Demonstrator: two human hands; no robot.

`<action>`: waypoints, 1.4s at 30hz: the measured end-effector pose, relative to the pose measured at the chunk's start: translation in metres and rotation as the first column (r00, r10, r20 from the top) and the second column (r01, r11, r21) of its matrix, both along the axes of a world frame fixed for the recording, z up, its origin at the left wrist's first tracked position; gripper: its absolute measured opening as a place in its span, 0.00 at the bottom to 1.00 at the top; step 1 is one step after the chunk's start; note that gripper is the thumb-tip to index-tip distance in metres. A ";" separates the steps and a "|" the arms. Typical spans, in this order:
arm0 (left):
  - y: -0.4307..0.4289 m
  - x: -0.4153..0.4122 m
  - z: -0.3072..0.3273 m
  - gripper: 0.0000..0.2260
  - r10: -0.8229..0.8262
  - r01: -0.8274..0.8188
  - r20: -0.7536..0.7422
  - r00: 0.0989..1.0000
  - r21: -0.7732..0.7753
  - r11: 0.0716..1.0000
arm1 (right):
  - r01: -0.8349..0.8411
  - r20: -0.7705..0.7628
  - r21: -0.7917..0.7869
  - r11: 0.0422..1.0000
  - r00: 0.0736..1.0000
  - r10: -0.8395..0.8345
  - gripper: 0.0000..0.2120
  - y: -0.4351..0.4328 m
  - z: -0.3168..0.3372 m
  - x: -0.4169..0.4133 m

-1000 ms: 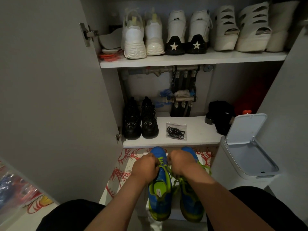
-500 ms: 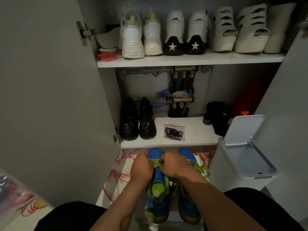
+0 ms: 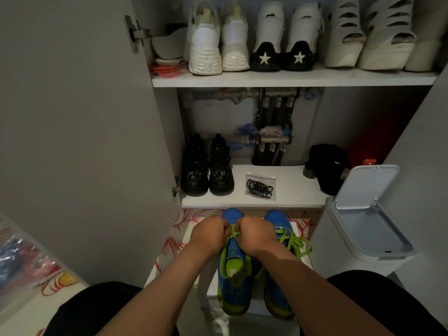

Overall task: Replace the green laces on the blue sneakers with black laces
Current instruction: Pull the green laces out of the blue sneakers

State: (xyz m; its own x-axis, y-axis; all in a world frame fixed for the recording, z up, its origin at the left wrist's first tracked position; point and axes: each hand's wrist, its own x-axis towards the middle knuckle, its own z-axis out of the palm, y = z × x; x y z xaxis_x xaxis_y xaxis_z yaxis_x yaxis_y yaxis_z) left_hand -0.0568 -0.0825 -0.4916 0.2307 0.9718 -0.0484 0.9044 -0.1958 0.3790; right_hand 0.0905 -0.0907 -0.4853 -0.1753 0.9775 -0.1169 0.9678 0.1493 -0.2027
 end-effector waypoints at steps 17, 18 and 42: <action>0.038 -0.002 0.027 0.10 -0.259 0.241 -0.131 0.957 -0.140 0.960 | 0.012 -0.033 -0.022 1.000 0.999 -0.012 0.11 0.024 -0.001 0.001; 0.040 0.003 0.027 0.08 -0.254 0.235 -0.163 0.953 -0.130 0.963 | 0.013 -0.056 -0.042 0.999 0.998 -0.015 0.11 0.027 -0.001 0.003; 0.017 0.006 0.054 0.08 -0.211 0.197 -0.244 0.946 -0.081 0.977 | 0.017 -0.328 -0.095 0.995 0.944 -0.047 0.13 0.024 0.011 0.007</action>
State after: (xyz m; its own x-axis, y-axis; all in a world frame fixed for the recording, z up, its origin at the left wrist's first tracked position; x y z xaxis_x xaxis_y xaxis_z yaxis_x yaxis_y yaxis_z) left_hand -0.0510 -0.0660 -0.4377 0.3972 0.8995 -0.1818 0.9145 -0.3712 0.1611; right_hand 0.0978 -0.0666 -0.4742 -0.1879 0.9713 -0.1457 0.8486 0.0859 -0.5221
